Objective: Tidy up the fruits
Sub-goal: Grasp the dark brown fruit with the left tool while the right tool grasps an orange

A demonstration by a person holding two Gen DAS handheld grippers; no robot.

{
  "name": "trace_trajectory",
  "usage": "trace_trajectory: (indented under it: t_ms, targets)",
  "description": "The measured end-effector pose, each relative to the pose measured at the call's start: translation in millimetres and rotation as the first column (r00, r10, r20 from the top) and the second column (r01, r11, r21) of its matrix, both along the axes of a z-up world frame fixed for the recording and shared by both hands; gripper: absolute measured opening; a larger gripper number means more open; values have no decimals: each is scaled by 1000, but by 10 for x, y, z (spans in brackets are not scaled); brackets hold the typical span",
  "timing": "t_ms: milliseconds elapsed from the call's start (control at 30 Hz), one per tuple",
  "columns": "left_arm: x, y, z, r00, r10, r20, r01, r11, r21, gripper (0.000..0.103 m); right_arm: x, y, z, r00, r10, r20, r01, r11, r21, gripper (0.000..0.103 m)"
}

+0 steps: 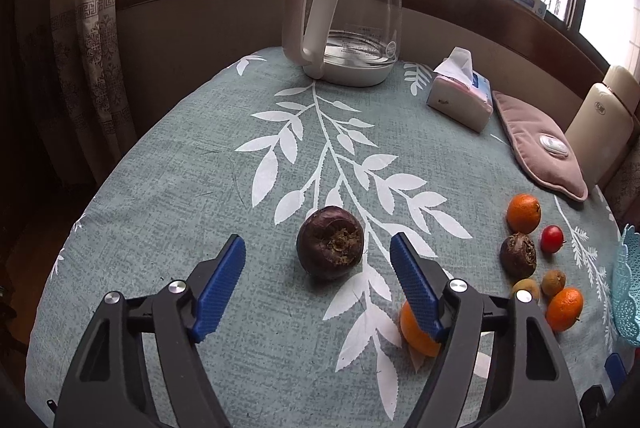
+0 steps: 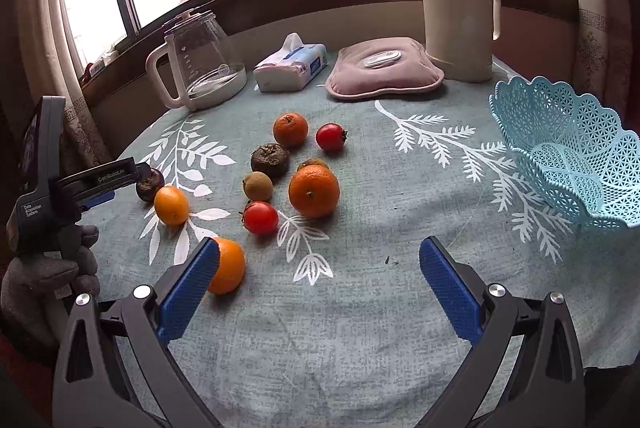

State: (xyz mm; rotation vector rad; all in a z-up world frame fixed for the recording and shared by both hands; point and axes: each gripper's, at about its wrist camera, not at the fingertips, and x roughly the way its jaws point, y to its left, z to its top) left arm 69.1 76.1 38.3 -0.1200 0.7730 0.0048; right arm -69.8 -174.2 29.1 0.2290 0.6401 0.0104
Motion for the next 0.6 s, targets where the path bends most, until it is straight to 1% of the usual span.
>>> trace_trajectory:
  t_ms: [67,233,300,367,500,600]
  targets:
    - [71,-8,-51,1000,-3,-15,3,1000,-6,66,1,-6,-12,1000,0,-3,0,1000,6,101]
    - [185,-23,-153,999,-11,-43,10,1000,-8,51,23,-5,-44,1000,4,-18,-4,1000,12,101]
    - [211,-10,-189,998,-24,-55,22,999,-31,48,27,-5,-50,1000,7,-21,-7,1000,12,101]
    - [217,-8,-187,998,-38,-52,35,998,-47,42,34,4,-53,1000,10,-24,-10,1000,9,101]
    - [207,-17,-178,998,-45,-40,43,997,-58,41,43,37,-58,999,16,-30,-17,1000,-7,101]
    - [154,6,-149,999,-37,-14,36,997,-68,41,44,74,-52,999,17,-35,-18,1000,-25,101]
